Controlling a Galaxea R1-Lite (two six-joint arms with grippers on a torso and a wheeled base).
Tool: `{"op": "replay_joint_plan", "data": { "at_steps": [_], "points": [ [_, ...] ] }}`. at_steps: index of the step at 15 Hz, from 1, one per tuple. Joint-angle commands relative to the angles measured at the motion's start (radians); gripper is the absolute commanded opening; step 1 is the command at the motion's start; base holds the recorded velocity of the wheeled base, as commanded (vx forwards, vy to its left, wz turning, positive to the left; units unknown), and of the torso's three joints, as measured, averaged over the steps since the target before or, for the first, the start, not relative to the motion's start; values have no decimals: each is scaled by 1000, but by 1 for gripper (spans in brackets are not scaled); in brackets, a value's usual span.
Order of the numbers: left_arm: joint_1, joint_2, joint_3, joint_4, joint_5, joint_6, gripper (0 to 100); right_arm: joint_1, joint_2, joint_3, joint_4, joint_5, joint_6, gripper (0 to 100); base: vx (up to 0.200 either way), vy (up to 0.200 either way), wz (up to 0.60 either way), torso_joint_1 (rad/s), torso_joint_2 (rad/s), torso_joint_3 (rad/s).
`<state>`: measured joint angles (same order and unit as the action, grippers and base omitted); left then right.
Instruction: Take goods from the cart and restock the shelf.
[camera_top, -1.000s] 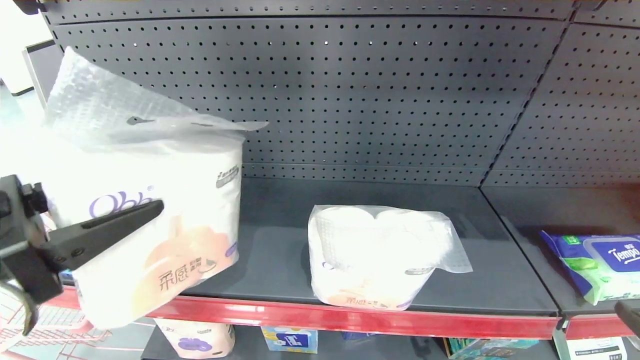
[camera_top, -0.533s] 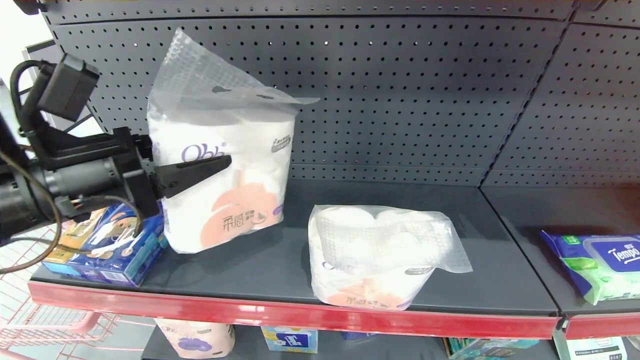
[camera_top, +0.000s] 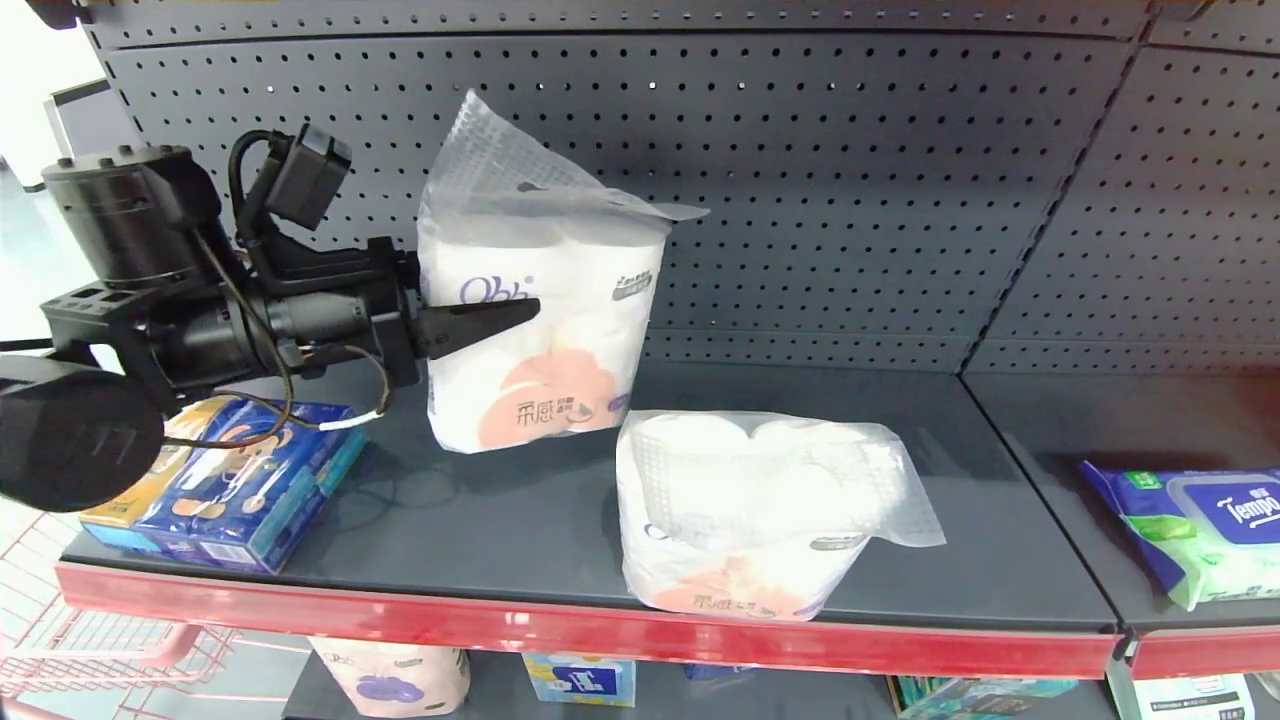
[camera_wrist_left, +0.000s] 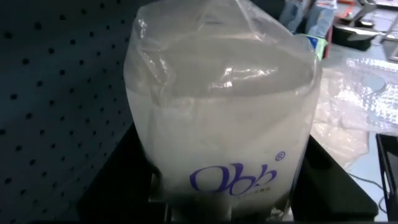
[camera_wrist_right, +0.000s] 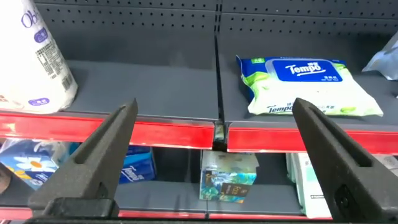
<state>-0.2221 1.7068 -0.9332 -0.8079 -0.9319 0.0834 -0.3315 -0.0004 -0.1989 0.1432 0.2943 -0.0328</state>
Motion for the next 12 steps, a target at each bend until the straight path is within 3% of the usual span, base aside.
{"op": "replay_joint_plan", "data": {
  "at_steps": [1, 7, 12],
  "points": [
    [0, 86, -33, -42, -41, -1, 0, 0, 0, 0, -1, 0, -3, 100, 0, 0, 0, 0, 0, 0],
    [0, 166, -62, -125, -150, -8, 0, 0, 0, 6, -1, 0, -7, 100, 0, 0, 0, 0, 0, 0],
    [0, 252, -173, -142, -171, -13, 0, 0, 0, 15, 3, 2, -21, 100, 0, 0, 0, 0, 0, 0]
  ]
}}
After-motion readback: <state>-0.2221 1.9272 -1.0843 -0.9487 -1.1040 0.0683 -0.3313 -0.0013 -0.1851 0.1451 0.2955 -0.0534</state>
